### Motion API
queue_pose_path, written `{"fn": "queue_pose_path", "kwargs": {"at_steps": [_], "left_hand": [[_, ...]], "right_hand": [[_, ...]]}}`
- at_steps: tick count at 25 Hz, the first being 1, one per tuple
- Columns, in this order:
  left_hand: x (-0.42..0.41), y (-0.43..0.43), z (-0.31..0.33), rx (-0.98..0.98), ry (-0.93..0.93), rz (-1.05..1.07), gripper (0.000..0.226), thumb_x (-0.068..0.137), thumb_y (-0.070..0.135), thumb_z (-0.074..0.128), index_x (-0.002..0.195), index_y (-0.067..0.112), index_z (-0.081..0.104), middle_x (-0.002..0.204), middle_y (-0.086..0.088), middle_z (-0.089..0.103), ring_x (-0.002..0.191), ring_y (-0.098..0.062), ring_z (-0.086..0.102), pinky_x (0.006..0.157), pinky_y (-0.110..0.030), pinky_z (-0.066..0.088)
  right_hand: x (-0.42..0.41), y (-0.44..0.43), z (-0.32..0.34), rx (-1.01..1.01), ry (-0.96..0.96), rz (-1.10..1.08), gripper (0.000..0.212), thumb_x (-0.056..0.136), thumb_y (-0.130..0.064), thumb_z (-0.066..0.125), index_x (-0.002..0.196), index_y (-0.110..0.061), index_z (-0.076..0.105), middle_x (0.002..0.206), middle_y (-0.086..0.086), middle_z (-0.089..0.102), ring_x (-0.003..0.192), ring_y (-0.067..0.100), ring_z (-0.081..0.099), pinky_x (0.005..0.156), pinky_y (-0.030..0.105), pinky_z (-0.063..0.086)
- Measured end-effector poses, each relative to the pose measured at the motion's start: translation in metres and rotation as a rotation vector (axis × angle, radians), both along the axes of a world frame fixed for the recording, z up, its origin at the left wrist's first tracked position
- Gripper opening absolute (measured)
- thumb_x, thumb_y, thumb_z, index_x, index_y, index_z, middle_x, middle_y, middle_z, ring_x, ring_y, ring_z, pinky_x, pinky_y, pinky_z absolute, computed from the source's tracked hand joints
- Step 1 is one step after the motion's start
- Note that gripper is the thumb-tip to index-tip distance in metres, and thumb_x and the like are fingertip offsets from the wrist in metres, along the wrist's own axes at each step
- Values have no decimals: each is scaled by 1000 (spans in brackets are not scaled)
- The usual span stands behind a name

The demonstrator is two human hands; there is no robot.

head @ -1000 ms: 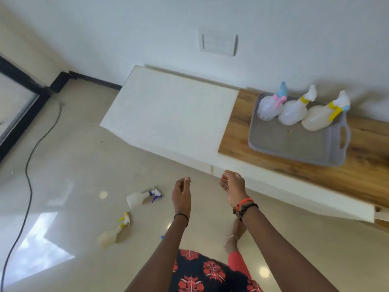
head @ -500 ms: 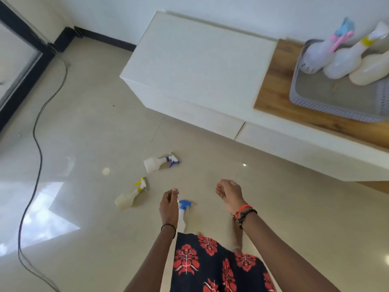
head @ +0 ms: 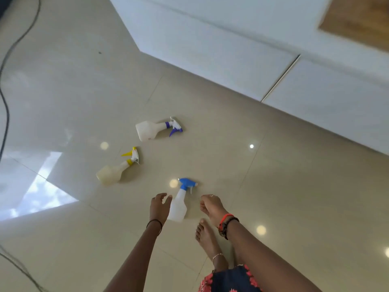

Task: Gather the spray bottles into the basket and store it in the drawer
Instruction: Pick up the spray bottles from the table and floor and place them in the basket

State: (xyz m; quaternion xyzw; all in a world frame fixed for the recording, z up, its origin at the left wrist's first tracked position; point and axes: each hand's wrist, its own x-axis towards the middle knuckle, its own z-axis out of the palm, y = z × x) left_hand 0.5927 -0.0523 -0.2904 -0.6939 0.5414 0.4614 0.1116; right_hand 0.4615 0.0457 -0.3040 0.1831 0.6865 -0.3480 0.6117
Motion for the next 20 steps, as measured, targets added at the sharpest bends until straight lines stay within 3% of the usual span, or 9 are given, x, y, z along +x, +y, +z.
{"fn": "queue_pose_path", "kwargs": {"at_steps": [4,7,9,11,13,16,18,20], "left_hand": [[19,7,-78,162,-112,-163,71,86,37,65,141,2,36,146,-18,34,129,-32,45,100,-33,38],[31,14,-128,239,-202,-257,88,76,44,73,140,0,32,142,-19,38,125,-33,48,99,-38,42],[38,16,-153,256,-207,-293,92,69,47,79,137,3,36,137,-17,45,119,-31,53,93,-38,48],[42,16,-165,284,-213,-313,96,60,49,83,133,4,40,130,-13,50,112,-26,56,81,-33,49],[42,14,-165,276,-198,-306,88,55,46,86,122,5,47,118,-9,56,97,-21,59,65,-26,45],[36,9,-140,207,-105,-303,64,53,41,86,102,10,58,96,-6,64,73,-15,59,50,-21,40],[25,5,-109,180,-37,-289,66,54,39,86,105,10,56,99,-6,64,81,-20,60,54,-24,42],[10,2,-70,145,58,-271,64,56,36,86,107,14,55,99,-3,63,89,-21,62,61,-26,48]], "right_hand": [[27,3,-73,43,-101,106,31,92,-5,36,64,-19,36,64,1,35,53,13,32,51,23,30],[45,1,-115,57,-179,204,24,96,-15,37,73,-22,40,74,-2,40,63,11,42,65,29,47],[60,-1,-134,60,-217,232,15,95,-15,36,96,-16,51,80,0,45,69,13,47,78,32,48],[73,-4,-145,58,-257,224,33,94,-14,34,122,-10,49,98,5,49,85,19,49,81,32,47],[77,-7,-144,21,-279,199,39,94,-14,32,129,-10,47,108,5,45,89,20,46,80,31,47],[65,-9,-120,7,-242,155,35,95,-15,32,124,-11,50,96,4,50,76,16,46,69,28,46],[48,-9,-91,-4,-214,123,27,97,-21,35,117,-16,51,87,1,51,79,17,49,75,30,50],[26,-10,-55,-36,-188,96,23,97,-26,38,114,-18,52,94,0,54,89,19,52,85,33,51]]}}
